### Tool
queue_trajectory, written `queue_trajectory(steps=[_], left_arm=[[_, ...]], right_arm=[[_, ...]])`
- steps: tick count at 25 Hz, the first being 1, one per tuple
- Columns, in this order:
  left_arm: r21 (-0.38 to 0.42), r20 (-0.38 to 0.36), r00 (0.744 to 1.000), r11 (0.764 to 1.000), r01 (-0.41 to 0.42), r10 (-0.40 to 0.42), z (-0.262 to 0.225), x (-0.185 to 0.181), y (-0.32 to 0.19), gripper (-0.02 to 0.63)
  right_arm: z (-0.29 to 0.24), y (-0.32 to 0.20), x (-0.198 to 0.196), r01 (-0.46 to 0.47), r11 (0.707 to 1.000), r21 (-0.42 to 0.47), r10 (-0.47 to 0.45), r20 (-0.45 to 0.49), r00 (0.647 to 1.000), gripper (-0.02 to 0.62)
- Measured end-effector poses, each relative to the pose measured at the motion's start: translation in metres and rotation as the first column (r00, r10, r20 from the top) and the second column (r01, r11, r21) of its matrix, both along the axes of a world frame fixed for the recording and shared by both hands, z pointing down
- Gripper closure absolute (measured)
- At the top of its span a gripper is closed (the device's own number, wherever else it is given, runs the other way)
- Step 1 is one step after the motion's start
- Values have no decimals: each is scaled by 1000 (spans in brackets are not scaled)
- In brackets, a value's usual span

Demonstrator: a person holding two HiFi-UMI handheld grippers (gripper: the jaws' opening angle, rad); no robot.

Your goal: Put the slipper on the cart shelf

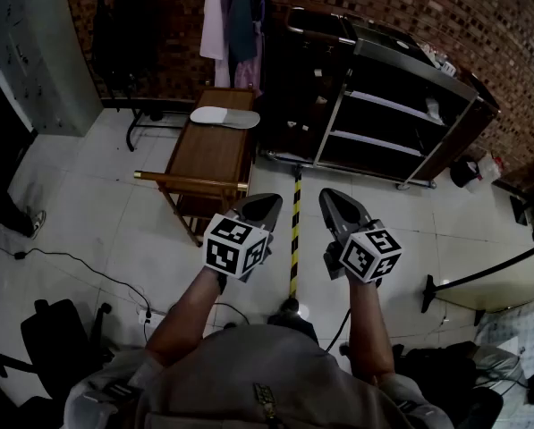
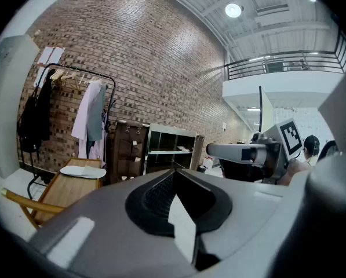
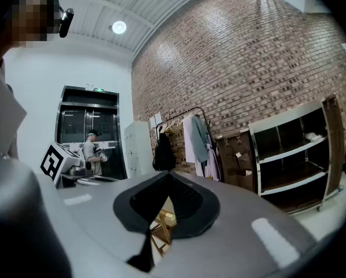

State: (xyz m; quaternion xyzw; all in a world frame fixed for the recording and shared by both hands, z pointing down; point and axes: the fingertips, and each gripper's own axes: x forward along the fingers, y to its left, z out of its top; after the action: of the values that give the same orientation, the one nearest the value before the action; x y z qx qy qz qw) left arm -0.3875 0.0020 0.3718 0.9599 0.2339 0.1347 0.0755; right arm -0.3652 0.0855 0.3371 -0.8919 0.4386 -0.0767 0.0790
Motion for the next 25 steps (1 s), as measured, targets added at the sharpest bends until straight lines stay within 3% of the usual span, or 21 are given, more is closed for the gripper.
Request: queue_trajectory(steps=[16, 25], left_arm=[[1, -12, 998, 998, 68, -68, -5, 116, 69, 598], [-7, 12, 995, 995, 99, -99, 2, 168, 77, 598]], right_arm=[[3, 72, 115, 60, 998, -1, -60, -12, 998, 595], [14, 94, 172, 42, 999, 1, -42, 14, 999, 595]])
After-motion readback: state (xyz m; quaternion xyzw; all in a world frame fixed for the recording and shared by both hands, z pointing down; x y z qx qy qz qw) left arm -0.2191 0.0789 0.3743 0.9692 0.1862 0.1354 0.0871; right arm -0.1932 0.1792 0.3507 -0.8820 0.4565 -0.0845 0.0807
